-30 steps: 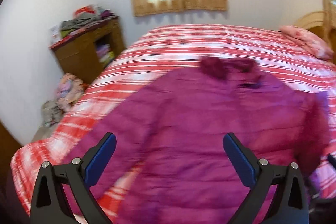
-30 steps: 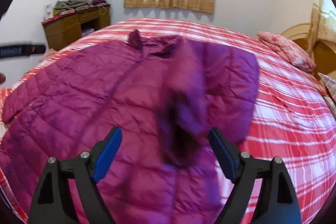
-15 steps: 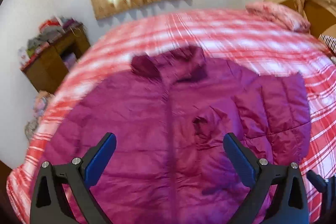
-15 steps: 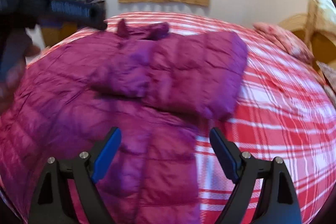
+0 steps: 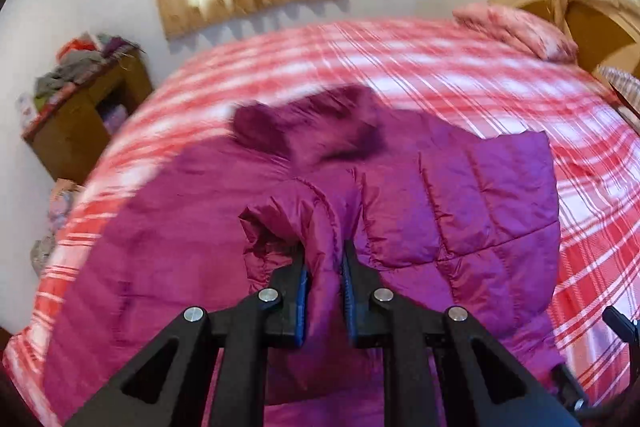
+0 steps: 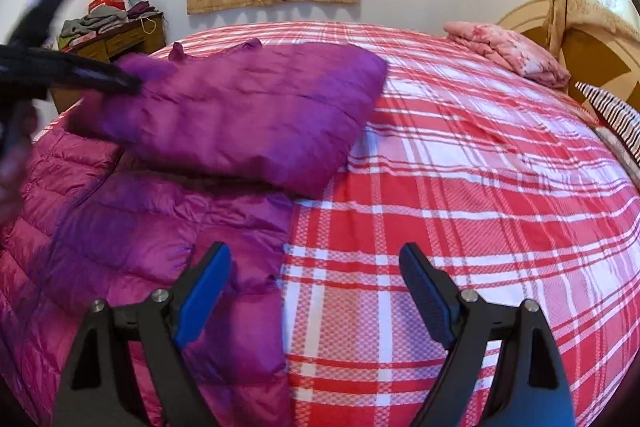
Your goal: Fold large clothes
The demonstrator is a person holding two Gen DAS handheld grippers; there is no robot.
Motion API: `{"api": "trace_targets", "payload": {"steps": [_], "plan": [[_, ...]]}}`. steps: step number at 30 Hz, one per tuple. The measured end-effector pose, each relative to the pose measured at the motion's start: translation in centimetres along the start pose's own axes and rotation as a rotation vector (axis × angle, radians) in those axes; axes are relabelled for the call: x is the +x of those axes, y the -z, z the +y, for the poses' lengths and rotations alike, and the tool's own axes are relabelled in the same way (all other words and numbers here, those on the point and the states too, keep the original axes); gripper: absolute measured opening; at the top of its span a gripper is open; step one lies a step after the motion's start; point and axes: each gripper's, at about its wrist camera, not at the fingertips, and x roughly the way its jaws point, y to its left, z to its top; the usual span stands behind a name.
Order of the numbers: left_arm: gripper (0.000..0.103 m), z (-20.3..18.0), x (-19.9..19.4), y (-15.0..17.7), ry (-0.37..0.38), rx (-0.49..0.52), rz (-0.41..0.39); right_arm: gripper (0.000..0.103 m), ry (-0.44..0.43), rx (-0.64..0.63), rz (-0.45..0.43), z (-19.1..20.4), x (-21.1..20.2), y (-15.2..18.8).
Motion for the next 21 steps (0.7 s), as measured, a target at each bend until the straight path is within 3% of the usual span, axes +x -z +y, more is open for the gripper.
{"api": "trace_targets", "payload": {"steps": [4, 9, 11, 13, 15, 17, 19, 21], "plan": [[0.015, 4.2, -1.7, 1.3, -0.100, 0.006, -0.038, 0.088, -0.014, -0.004, 0.014, -0.1, 0.2, 0.2], [0.016, 5.6, 0.7, 4.4, -0.168, 0.027, 0.021, 0.085, -0.037, -0.003, 0.040, -0.5, 0.8, 0.2], [0.016, 6.1, 2.1, 5.5, -0.187, 0.021, 0.056, 0.068, -0.066, 0.001, 0.058, -0.8, 0.7, 0.0], [0.025, 6.4, 3.4, 6.0, -0.183, 0.003, 0.104, 0.056, -0.081, -0.002, 0.080, -1.3, 0.6, -0.4], [0.028, 6.6, 3.2, 6.2, -0.175, -0.015, 0.100, 0.055, -0.081, 0.009, 0.070, -2.2, -0.2, -1.3], [0.037, 7.4, 1.9, 5.6, -0.199, -0.048, 0.035, 0.055, -0.072, 0.021, 0.052, -3.1, -0.7, -2.6], [0.082, 8.4, 0.3, 4.5, -0.258, -0.088, -0.039, 0.055, -0.062, 0.022, 0.034, -3.7, -1.0, -4.4], [0.094, 9.2, -1.7, 3.7, -0.291, -0.135, -0.140, 0.055, -0.057, 0.024, 0.000, -4.1, -0.9, -6.7]]}}
